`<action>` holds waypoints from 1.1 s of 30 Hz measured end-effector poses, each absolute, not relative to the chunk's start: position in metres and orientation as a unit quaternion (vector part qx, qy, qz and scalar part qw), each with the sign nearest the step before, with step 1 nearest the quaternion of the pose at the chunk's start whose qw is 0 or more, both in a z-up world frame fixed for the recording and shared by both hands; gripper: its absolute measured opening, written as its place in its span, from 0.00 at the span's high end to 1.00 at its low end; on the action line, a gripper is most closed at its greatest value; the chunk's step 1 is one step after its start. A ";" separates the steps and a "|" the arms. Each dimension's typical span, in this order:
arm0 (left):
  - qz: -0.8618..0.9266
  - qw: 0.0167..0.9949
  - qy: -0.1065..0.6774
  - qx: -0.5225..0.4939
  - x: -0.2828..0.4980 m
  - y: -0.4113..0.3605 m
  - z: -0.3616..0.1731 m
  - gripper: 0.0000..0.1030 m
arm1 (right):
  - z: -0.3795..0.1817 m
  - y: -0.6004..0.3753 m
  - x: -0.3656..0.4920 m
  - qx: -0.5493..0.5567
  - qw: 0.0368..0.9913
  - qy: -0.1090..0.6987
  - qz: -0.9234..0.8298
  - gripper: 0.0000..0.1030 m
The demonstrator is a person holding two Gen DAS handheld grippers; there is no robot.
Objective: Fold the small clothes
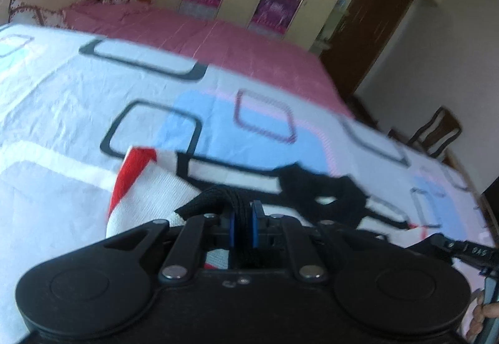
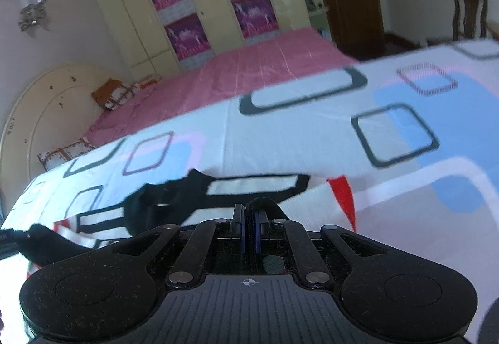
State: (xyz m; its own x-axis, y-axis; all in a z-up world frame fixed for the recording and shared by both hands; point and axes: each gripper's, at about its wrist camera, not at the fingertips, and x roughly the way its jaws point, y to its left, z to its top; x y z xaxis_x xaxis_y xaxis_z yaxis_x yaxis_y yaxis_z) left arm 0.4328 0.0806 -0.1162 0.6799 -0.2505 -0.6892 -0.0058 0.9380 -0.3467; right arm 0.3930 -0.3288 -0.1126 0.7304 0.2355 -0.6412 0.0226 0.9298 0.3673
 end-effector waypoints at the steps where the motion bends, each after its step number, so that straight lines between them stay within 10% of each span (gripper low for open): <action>1: -0.062 0.899 0.401 -0.163 0.436 0.080 -0.120 0.86 | -0.116 -0.330 0.397 0.179 0.912 0.366 0.053 0.95; 7: -0.062 0.889 0.421 -0.168 0.446 0.087 -0.131 0.78 | -0.127 -0.339 0.412 0.188 0.906 0.375 0.062 0.88; 10: -0.076 0.888 0.408 -0.200 0.445 0.099 -0.125 0.58 | -0.122 -0.343 0.410 0.184 0.917 0.350 0.051 0.15; 11: -0.073 0.893 0.396 -0.201 0.442 0.103 -0.121 0.38 | -0.120 -0.345 0.408 0.181 0.923 0.337 0.053 0.12; 12: -0.067 0.900 0.384 -0.195 0.439 0.104 -0.117 0.24 | -0.119 -0.345 0.409 0.176 0.924 0.335 0.062 0.12; 19: -0.099 0.902 0.404 -0.117 0.448 0.096 -0.121 0.29 | -0.126 -0.343 0.416 0.142 0.921 0.351 0.093 0.12; 22: -0.101 0.897 0.423 -0.082 0.456 0.085 -0.135 0.37 | -0.134 -0.336 0.422 0.125 0.918 0.363 0.104 0.14; 25: -0.093 0.902 0.419 -0.052 0.463 0.079 -0.145 0.43 | -0.141 -0.329 0.430 0.107 0.912 0.377 0.120 0.38; 30: -0.100 0.903 0.418 -0.015 0.465 0.072 -0.148 0.63 | -0.150 -0.314 0.438 0.066 0.908 0.389 0.137 0.38; 33: -0.096 0.906 0.413 0.002 0.462 0.070 -0.148 0.84 | -0.154 -0.308 0.441 0.052 0.905 0.398 0.142 0.81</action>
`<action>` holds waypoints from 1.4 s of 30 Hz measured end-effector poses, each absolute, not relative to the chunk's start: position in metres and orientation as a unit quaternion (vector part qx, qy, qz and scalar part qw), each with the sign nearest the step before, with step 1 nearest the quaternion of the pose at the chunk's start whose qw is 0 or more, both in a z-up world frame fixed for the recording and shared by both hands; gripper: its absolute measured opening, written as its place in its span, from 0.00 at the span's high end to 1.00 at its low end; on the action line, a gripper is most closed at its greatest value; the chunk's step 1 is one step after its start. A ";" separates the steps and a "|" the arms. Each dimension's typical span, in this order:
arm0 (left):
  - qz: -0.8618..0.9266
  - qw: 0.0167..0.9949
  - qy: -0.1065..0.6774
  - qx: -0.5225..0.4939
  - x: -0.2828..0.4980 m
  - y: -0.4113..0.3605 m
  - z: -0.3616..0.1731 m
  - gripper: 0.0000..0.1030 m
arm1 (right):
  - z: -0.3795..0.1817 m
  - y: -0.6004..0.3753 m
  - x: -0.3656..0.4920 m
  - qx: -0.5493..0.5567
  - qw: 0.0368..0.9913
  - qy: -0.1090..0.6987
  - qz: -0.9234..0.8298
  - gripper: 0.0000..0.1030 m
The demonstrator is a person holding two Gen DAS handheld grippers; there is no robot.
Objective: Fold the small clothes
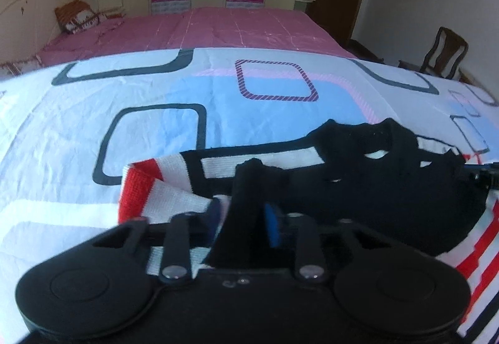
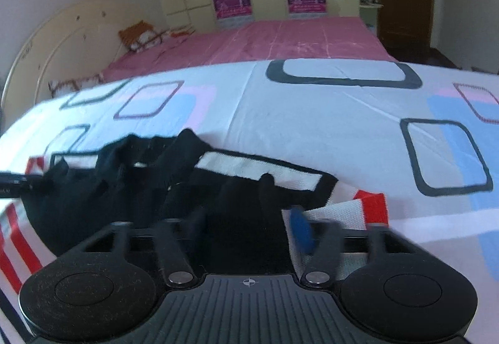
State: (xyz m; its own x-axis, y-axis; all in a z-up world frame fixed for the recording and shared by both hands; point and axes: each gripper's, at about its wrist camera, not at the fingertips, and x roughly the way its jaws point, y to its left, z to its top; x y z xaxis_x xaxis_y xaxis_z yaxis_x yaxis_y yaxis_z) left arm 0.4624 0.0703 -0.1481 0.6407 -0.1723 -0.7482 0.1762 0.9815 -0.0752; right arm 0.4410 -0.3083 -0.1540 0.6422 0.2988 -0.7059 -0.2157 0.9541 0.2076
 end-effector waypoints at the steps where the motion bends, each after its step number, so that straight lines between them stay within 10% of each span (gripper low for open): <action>1: -0.100 0.906 0.412 0.002 0.461 0.071 -0.148 0.90 | -0.155 -0.307 0.441 0.049 0.905 0.398 0.142 0.81; 27: -0.037 0.930 0.366 0.022 0.465 0.065 -0.155 0.90 | -0.163 -0.319 0.457 0.068 0.922 0.371 0.090 0.90; 32: -0.030 0.931 0.365 0.015 0.461 0.068 -0.151 0.76 | -0.148 -0.324 0.448 0.063 0.940 0.331 0.055 0.42; 36: -0.038 0.933 0.359 -0.004 0.452 0.074 -0.143 0.47 | -0.132 -0.322 0.436 0.071 0.944 0.316 0.067 0.43; 42: -0.052 0.937 0.345 -0.008 0.431 0.063 -0.119 0.40 | -0.119 -0.289 0.416 0.035 0.944 0.306 0.116 0.43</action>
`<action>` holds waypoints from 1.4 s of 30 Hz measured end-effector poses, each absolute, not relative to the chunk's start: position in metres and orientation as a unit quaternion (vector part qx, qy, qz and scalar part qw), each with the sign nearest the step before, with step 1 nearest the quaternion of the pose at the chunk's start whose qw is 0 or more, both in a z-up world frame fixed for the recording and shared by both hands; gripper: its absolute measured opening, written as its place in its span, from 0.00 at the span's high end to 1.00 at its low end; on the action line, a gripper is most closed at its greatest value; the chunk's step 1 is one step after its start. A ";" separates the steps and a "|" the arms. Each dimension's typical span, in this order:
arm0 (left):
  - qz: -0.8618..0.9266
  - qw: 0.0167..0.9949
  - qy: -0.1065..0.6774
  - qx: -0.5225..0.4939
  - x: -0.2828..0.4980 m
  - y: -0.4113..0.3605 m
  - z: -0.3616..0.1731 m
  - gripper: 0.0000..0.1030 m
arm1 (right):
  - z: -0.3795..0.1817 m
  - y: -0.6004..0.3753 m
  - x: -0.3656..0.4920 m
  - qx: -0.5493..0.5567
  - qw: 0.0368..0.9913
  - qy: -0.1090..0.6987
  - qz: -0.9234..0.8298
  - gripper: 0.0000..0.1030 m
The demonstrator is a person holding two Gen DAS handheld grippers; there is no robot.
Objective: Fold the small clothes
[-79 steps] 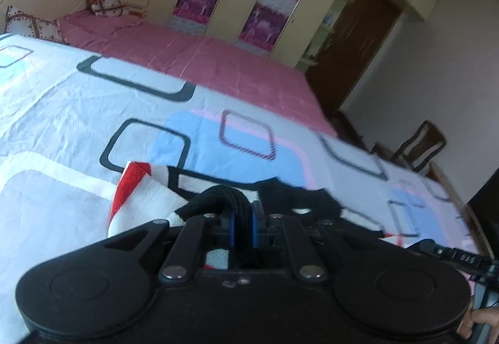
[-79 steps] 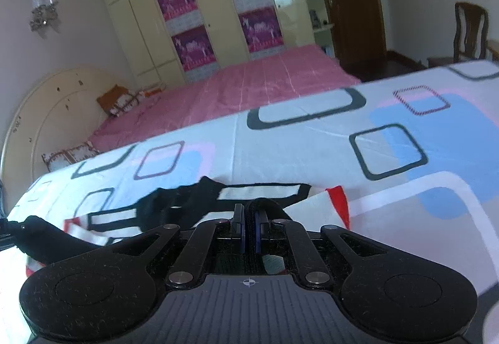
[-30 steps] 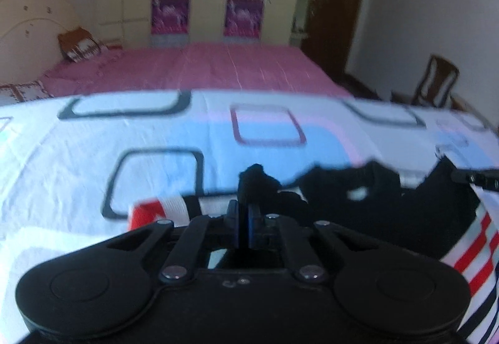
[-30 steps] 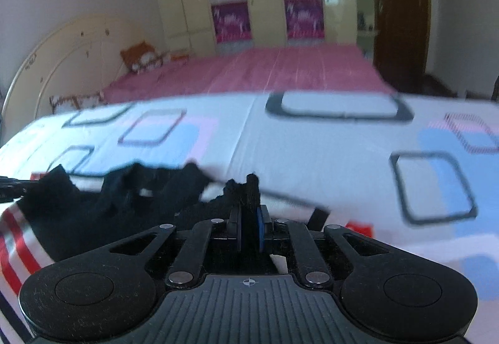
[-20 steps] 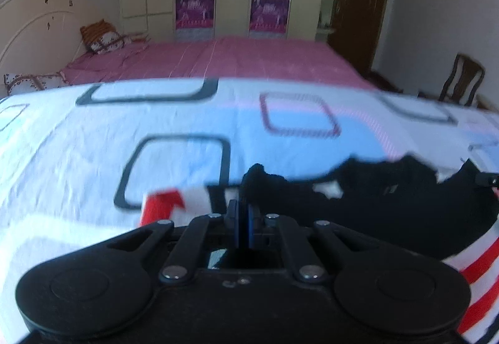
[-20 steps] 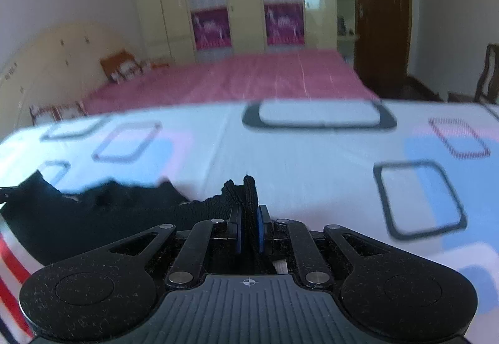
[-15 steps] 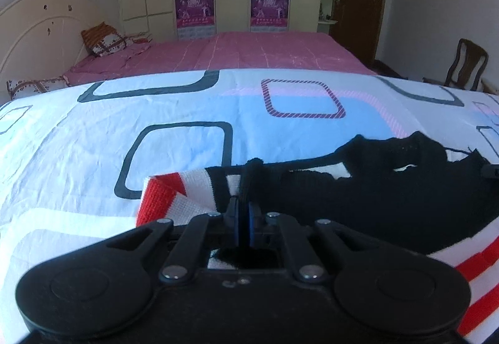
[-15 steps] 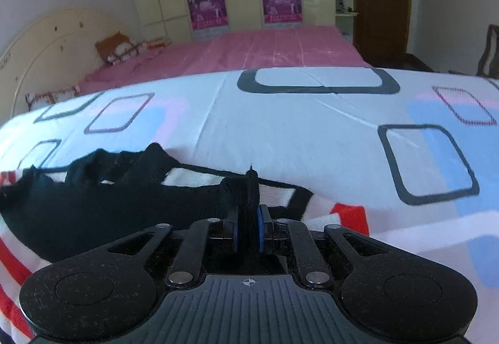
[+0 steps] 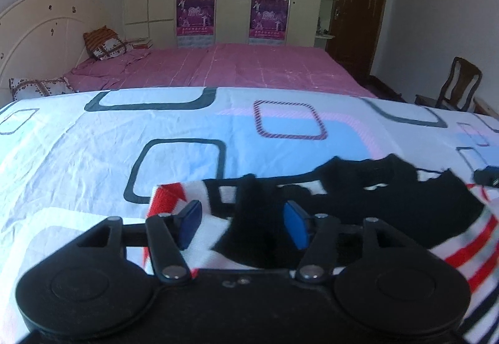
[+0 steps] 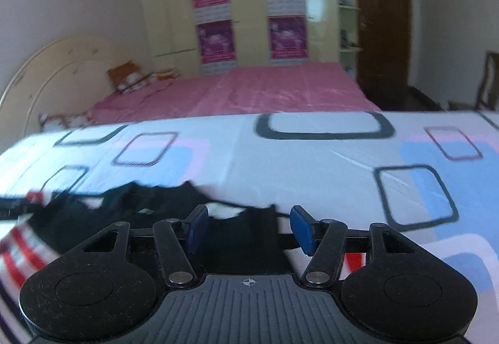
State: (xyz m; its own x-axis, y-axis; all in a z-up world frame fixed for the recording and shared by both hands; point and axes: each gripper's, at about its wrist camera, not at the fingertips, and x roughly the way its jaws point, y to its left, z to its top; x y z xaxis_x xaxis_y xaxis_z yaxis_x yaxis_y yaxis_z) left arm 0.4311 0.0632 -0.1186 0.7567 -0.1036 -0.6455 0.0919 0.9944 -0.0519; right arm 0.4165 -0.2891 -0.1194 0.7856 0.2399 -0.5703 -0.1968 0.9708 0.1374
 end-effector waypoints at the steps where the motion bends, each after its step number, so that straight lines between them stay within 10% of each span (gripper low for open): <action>1: -0.060 0.938 0.343 -0.009 0.426 0.059 -0.114 0.39 | -0.120 -0.283 0.414 0.033 0.943 0.307 0.124 0.43; 42: -0.062 0.926 0.372 0.032 0.353 0.024 -0.119 0.38 | -0.141 -0.254 0.351 0.030 0.928 0.339 0.152 0.43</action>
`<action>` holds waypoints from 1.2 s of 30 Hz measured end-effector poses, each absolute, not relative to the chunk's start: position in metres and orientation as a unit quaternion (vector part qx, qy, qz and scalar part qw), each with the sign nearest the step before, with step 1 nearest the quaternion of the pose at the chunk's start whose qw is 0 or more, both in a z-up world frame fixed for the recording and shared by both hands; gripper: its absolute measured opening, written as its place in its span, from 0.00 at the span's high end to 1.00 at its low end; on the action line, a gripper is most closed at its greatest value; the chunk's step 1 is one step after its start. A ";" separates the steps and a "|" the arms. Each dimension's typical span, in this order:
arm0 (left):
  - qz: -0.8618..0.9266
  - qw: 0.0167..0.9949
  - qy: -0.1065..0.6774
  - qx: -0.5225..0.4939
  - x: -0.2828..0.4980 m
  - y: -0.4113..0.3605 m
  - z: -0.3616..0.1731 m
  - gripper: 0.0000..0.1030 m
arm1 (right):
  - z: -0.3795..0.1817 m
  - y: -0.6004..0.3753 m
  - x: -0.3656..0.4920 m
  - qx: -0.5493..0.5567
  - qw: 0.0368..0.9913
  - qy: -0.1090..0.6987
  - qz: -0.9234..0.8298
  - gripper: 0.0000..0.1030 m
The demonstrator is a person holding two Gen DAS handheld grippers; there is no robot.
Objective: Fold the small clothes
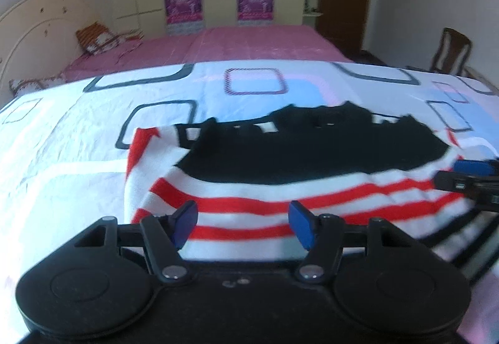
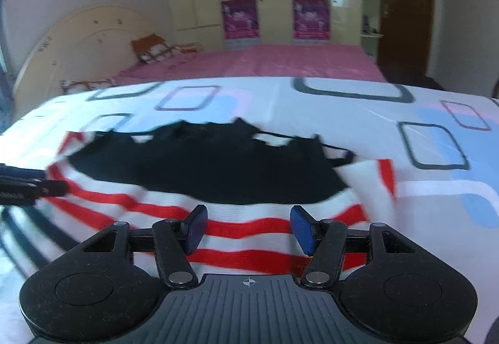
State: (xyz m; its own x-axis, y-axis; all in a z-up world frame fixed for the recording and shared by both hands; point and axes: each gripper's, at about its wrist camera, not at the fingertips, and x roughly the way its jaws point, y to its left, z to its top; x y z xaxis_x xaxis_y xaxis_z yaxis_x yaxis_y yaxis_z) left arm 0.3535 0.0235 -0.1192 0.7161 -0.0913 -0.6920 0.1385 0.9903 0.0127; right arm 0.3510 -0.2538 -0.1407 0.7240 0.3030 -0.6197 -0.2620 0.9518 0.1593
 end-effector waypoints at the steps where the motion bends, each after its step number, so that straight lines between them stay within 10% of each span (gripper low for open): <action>1: -0.067 0.926 0.371 0.033 0.349 0.021 -0.119 0.38 | -0.140 -0.248 0.348 0.031 0.927 0.338 0.160 0.43; 36: -0.078 0.900 0.428 -0.019 0.325 0.044 -0.125 0.27 | -0.159 -0.232 0.295 -0.006 0.916 0.390 0.094 0.43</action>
State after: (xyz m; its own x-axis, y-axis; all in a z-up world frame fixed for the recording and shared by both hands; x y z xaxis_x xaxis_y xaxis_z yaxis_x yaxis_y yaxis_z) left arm 0.3246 0.0440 -0.1248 0.6216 -0.1575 -0.7673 0.1249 0.9870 -0.1014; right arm 0.2946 -0.2318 -0.1588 0.6787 0.1672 -0.7151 -0.1764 0.9824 0.0623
